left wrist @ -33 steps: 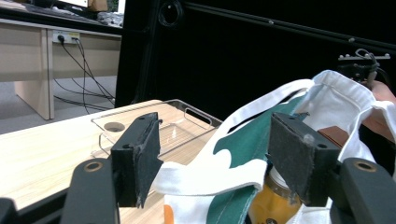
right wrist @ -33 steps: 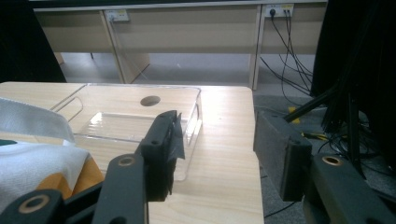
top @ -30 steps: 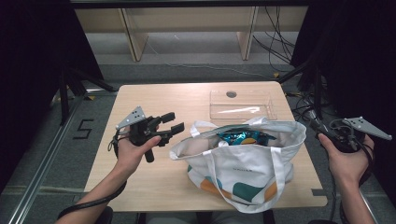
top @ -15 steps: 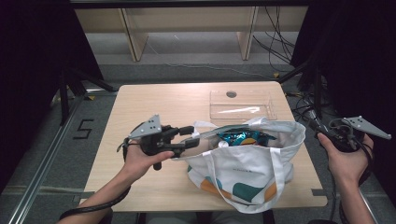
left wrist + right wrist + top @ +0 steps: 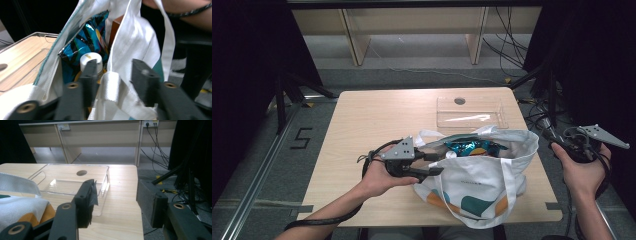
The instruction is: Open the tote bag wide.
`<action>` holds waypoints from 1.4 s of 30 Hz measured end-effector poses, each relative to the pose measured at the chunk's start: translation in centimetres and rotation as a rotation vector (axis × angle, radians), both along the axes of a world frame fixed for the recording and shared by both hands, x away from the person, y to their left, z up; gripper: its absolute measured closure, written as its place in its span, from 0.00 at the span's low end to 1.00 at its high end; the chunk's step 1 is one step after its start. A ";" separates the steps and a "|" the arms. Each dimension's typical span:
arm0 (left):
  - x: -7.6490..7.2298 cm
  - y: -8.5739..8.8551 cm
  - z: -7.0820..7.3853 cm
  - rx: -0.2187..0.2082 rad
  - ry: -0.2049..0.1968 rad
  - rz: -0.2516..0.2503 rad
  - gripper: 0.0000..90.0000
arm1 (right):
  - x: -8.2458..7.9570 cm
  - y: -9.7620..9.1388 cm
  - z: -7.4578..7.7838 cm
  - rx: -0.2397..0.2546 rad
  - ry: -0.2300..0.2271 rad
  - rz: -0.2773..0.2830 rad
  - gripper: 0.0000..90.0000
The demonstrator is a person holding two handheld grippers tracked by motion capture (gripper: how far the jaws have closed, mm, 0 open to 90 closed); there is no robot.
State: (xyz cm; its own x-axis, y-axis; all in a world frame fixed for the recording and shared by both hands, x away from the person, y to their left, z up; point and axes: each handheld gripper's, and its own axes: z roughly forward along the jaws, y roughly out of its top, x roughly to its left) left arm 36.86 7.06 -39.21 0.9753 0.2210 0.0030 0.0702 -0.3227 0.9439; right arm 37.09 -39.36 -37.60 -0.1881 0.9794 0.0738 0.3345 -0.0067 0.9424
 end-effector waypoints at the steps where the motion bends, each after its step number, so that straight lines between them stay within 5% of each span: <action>1: 0.0 -0.1 -0.1 0.025 -0.011 -0.002 0.72 | 0.0 0.1 0.0 0.005 0.001 0.000 0.55; 7: 0.1 -0.7 -0.3 0.067 -0.042 -0.020 0.88 | 0.0 0.1 -0.1 0.007 -0.003 0.007 0.55; 13: 0.2 -1.0 0.7 0.046 -0.047 -0.017 0.89 | 0.1 0.1 0.1 0.013 0.004 0.006 0.55; 22: -0.3 -2.5 2.6 0.062 -0.113 -0.053 0.90 | 0.0 0.4 0.3 0.030 0.002 -0.005 0.55; 24: -0.5 -3.0 2.7 0.071 -0.119 -0.069 0.90 | 0.1 0.1 0.2 0.003 -0.016 0.007 0.55; 42: -1.8 -4.2 2.3 0.145 -0.146 -0.163 0.90 | 0.1 0.3 0.2 0.015 0.001 0.004 0.54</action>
State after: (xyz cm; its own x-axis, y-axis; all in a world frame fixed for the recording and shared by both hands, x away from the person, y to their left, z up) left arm 35.02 2.83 -36.90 0.9848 0.0479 0.1667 -0.1276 -0.4508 0.8835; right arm 37.20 -39.08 -37.40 -0.1923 0.9774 0.0883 0.3356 -0.0191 0.9418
